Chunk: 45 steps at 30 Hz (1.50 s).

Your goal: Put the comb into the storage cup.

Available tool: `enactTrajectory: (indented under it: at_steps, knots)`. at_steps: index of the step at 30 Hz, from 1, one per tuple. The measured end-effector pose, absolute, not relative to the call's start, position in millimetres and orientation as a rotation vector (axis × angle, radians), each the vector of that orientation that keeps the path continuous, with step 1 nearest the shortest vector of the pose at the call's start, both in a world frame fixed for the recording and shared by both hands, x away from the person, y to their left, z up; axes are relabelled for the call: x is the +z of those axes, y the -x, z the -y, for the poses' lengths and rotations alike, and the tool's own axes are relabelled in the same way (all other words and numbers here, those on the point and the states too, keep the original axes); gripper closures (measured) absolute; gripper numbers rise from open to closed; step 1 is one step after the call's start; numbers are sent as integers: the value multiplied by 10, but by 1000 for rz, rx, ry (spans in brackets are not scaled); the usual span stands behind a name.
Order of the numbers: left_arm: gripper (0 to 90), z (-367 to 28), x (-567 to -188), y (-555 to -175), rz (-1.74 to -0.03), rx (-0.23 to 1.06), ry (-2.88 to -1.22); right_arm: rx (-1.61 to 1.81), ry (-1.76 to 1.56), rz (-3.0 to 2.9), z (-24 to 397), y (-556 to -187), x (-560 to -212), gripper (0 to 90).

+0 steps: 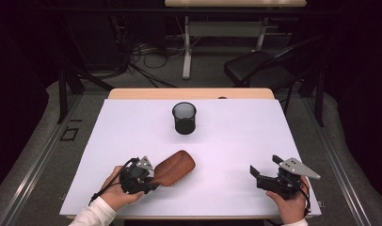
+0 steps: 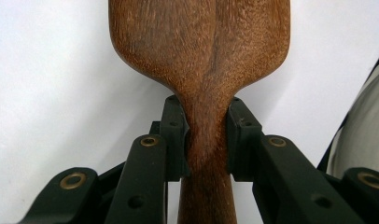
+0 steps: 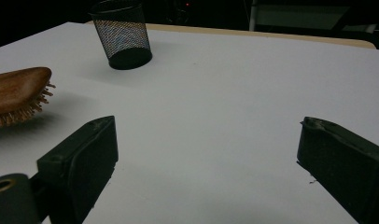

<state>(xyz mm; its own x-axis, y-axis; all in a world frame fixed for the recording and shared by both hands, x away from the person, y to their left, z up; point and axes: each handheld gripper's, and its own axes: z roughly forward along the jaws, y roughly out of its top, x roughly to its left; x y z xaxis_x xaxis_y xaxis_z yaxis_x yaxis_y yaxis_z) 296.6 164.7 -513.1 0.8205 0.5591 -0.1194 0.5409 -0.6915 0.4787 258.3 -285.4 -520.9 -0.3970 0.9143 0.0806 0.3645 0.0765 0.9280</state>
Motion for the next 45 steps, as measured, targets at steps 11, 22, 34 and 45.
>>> enactTrajectory:
  at_steps: [11,22,34,45]
  knots:
    - [722,-1675,-5001,-3002,-824,42,-2393,1307,-1263,-1819,2856,-2586,-5212,48]
    - [721,-1621,-4853,-3030,-812,65,-2313,1308,-1263,-1823,2851,-2589,-5216,48]
    - [721,-1446,-4685,-3102,-773,106,-2239,1310,-1264,-1823,2850,-2593,-5221,48]
    - [721,-1238,-4558,-3181,-732,136,-2164,1304,-1269,-1831,2852,-2593,-5221,49]
